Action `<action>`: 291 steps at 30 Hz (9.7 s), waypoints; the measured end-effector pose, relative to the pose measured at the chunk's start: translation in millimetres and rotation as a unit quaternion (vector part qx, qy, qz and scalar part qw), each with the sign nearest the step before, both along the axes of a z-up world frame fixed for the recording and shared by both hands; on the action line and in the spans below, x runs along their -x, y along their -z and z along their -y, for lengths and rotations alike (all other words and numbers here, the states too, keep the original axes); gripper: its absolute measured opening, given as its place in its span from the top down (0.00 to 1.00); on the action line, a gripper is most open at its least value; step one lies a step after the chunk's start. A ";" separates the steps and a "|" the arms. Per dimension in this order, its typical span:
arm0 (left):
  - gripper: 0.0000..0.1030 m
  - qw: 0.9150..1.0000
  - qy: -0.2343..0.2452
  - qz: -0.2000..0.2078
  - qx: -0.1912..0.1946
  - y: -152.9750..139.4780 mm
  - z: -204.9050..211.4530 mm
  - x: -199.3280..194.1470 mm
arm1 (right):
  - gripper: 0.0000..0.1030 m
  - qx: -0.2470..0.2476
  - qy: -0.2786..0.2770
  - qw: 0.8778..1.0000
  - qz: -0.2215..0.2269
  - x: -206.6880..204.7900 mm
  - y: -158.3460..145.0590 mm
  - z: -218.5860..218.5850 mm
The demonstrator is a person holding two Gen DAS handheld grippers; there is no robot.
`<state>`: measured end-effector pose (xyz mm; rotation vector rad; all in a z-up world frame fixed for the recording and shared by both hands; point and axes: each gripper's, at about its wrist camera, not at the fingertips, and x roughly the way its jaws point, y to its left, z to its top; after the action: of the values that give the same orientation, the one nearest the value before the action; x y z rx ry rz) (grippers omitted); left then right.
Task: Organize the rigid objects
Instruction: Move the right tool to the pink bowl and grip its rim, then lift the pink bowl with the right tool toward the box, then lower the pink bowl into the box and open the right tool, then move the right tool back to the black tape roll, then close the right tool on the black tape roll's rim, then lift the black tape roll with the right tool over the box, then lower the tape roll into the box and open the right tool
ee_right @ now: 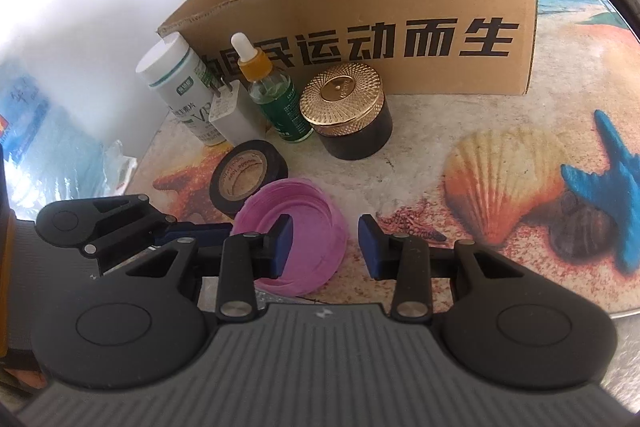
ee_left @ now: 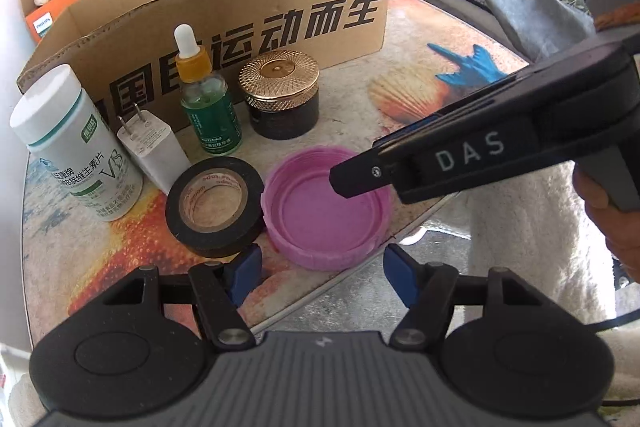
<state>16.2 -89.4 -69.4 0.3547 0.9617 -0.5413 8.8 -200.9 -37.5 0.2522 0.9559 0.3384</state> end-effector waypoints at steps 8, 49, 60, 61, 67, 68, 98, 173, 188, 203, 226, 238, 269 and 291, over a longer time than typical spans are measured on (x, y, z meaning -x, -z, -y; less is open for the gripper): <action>0.32 1.000 -0.009 0.004 0.020 2.3 -2.1 -6.7 | 0.70 0.012 -0.007 1.000 0.006 -5.3 7.3 -4.8; 0.38 0.990 -0.105 -0.084 0.038 -91.5 -48.5 -223.4 | 0.85 -0.067 -0.054 0.992 -0.094 -258.3 -67.6 -18.8; 0.37 0.989 -0.089 -0.111 -0.052 -65.5 -24.0 -246.5 | 0.83 -0.082 -0.089 0.970 -0.212 -293.8 -10.1 -28.5; 0.37 0.988 -0.088 -0.112 -0.054 -65.0 -23.7 -247.4 | 0.83 -0.079 -0.093 0.969 -0.216 -294.8 -9.7 -29.7; 0.37 0.987 -0.088 -0.121 -0.054 -64.0 -25.0 -249.3 | 0.82 -0.072 -0.104 0.965 -0.231 -293.2 -7.2 -32.5; 0.37 0.987 -0.089 -0.121 -0.054 -63.8 -24.4 -249.4 | 0.82 -0.072 -0.104 0.965 -0.231 -292.3 -7.7 -31.9; 0.25 0.988 -0.109 0.063 0.086 -163.3 -74.5 -123.8 | 0.60 -0.233 -0.005 0.972 0.021 -127.5 -98.3 80.5; 0.36 0.999 -0.034 0.021 0.026 2.6 -8.7 -25.4 | 0.79 0.021 -0.025 0.999 0.006 -24.9 10.8 -29.4; 0.36 0.998 -0.036 0.026 0.037 -4.3 -8.0 -18.3 | 0.82 0.023 -0.011 1.000 0.008 -15.8 3.7 -27.1; 0.36 0.996 -0.037 0.062 0.048 -27.2 -10.1 -0.7 | 0.82 0.041 -0.012 0.998 0.050 4.6 -25.1 -32.2; 0.36 0.977 -0.044 0.198 0.063 -131.7 -30.2 -2.7 | 0.82 0.082 -0.034 0.975 0.201 2.4 -139.5 -57.6; 0.36 0.980 -0.050 0.184 0.053 -173.0 -26.5 -94.6 | 0.82 0.065 -0.055 0.977 0.195 -96.0 -185.6 -43.9; 0.37 0.992 -0.068 -0.093 -0.055 -42.7 0.0 -330.4 | 0.81 0.047 -0.097 0.992 -0.062 -341.8 -35.1 -31.8; 0.32 0.996 -0.080 0.028 0.008 -159.0 -22.8 -225.6 | 0.73 -0.047 -0.044 0.995 0.077 -239.3 -154.0 32.7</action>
<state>241.8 -66.6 89.6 0.2750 0.9219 -0.3913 248.1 -233.6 116.5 0.2667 0.8009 0.4783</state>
